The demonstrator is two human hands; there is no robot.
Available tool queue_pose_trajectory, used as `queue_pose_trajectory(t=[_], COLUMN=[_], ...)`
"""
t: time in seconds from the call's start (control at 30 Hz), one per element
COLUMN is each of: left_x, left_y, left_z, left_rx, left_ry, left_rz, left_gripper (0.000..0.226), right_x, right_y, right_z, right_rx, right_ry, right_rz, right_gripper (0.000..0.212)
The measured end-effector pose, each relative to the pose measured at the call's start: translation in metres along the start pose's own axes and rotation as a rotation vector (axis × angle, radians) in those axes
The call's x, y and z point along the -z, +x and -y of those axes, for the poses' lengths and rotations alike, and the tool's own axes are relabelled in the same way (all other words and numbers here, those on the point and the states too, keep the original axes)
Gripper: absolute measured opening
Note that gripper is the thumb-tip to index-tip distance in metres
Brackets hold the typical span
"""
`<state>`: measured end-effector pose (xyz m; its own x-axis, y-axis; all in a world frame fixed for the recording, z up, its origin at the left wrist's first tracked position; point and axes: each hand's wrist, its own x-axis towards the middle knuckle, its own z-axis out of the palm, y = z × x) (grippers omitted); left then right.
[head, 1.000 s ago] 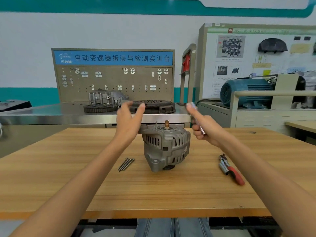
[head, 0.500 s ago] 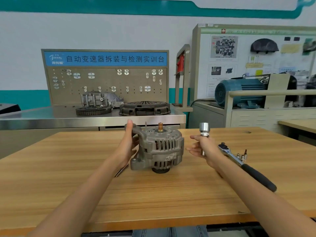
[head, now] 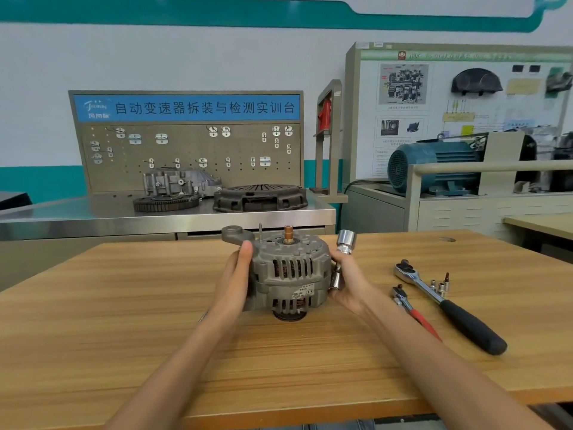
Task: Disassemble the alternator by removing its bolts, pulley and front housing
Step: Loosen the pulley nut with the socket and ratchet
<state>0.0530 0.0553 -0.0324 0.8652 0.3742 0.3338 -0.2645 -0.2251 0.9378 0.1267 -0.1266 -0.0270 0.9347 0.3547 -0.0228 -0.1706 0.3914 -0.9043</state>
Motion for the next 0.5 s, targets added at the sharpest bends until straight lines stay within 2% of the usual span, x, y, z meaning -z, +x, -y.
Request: queue_pose_trajectory(t=[0.2, 0.33, 0.43, 0.5], left_x=[0.004, 0.007, 0.006, 0.005], left_y=[-0.005, -0.001, 0.010, 0.017], left_z=[-0.008, -0.020, -0.022, -0.019], left_rx=[0.111, 0.200, 0.253, 0.256], left_ry=[-0.014, -0.062, -0.066, -0.038], left_rz=[0.085, 0.127, 0.143, 0.148], left_gripper=[0.090, 0.064, 0.064, 0.062], right_x=[-0.005, -0.018, -0.021, -0.021], right_y=[-0.017, -0.025, -0.024, -0.022], right_z=[0.005, 0.023, 0.034, 0.037], right_rx=[-0.028, -0.108, -0.182, -0.193], right_ry=[0.000, -0.104, -0.205, -0.255], right_rz=[-0.063, -0.169, -0.217, -0.219], right_gripper=[0.021, 0.024, 0.030, 0.021])
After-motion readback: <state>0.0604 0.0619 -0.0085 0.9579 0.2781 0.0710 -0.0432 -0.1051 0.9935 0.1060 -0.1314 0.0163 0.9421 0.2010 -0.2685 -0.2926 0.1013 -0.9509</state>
